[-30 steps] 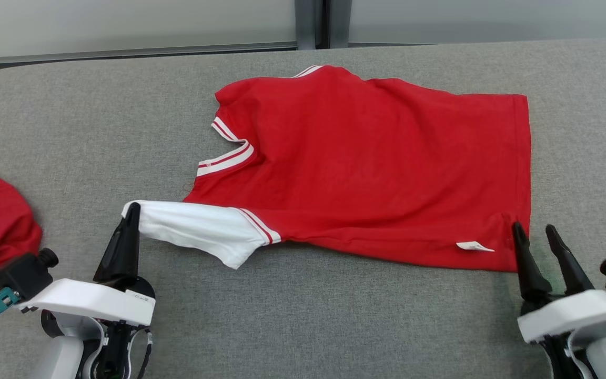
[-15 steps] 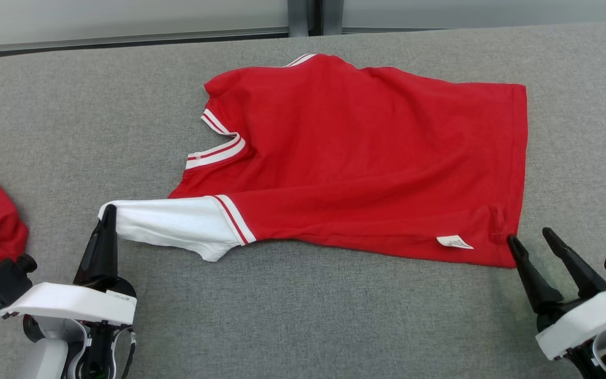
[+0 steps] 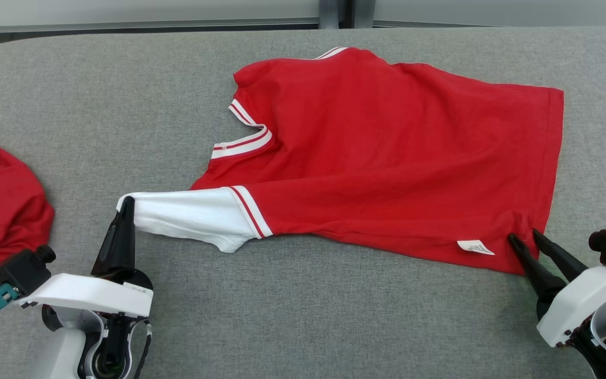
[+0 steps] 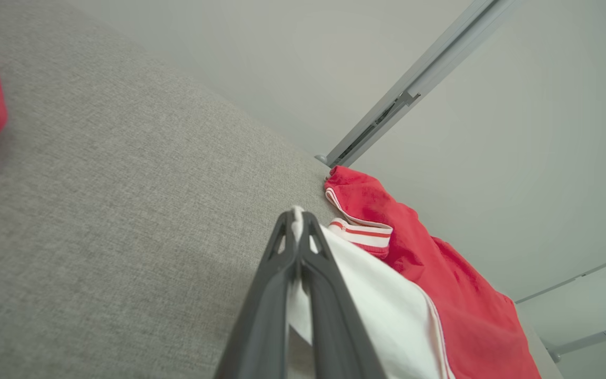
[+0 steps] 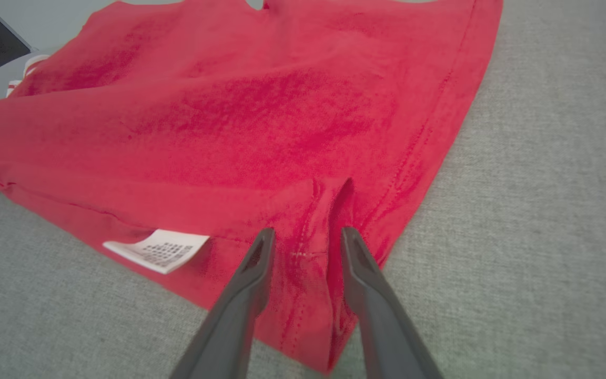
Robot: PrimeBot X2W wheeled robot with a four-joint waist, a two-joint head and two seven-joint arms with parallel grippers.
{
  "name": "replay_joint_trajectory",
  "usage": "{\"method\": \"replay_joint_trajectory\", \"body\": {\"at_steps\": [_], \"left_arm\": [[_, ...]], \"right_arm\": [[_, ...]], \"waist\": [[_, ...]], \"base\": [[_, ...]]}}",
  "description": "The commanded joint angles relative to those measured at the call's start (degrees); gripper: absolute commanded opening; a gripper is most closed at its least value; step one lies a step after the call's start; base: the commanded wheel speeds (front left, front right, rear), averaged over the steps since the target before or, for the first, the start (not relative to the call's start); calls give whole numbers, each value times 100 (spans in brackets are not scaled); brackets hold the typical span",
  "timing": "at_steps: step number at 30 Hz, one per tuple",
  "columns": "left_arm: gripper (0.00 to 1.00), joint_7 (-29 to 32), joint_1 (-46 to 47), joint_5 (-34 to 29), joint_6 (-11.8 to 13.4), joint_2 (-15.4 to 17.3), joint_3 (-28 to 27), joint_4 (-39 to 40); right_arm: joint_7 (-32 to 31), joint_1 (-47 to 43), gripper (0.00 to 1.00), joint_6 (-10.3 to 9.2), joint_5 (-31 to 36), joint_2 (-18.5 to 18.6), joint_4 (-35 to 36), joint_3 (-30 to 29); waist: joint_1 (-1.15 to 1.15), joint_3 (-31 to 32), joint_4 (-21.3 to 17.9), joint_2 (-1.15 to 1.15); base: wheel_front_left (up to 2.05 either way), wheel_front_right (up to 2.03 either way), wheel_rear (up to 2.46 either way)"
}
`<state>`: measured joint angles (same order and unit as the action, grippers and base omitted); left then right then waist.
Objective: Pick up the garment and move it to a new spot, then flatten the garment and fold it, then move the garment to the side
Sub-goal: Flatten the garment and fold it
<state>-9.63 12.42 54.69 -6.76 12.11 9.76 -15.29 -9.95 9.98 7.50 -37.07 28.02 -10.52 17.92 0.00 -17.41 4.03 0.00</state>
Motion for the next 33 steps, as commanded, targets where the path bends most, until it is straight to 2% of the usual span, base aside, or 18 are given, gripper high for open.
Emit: {"method": "replay_joint_trajectory", "body": {"at_steps": [1,2,9,15,18,21,24,25,30,33], "left_arm": [[0,-36,121,46,-23,43,-7,-13],[0,-50,139,52,-25,52,-1,-25],[0,-115,128,83,-43,109,5,-125],[0,-46,201,226,-59,158,2,92],[0,117,272,350,-47,202,-18,403],[0,527,455,562,54,307,-33,830],[0,1156,894,903,347,463,-131,1399],[0,1156,894,903,347,463,-131,1399],[0,2354,2318,1400,1192,843,-323,2095],[0,2963,3513,1438,1580,1022,-219,1989]], "right_arm": [[-15,-20,21,-2,39,2,30,3],[13,-46,0,-2,50,12,65,-4],[204,-349,0,-2,-186,57,424,-272],[402,-698,0,-2,-787,120,870,-836],[373,-834,0,-3,-1160,197,1170,-1140],[281,-827,0,-3,-1651,253,1530,-1464],[141,-549,0,-2,-2177,396,1960,-1866],[141,-549,0,-2,-2177,396,1960,-1866],[-337,562,0,-2,-2644,760,2307,-2370],[-688,1740,0,-2,-2393,869,1900,-2425]], "waist": [[0,-9,18,0],[0,-11,27,0],[0,51,-15,0],[0,207,-127,0],[0,295,-179,0],[0,345,-204,0],[0,336,-244,0],[0,336,-244,0],[0,155,-352,0],[0,-68,-437,0]], "base": [[0,0,0],[0,0,0],[0,0,0],[0,0,0],[0,0,0],[0,0,0],[0,0,0],[0,0,0],[0,0,0],[0,0,0]]}}
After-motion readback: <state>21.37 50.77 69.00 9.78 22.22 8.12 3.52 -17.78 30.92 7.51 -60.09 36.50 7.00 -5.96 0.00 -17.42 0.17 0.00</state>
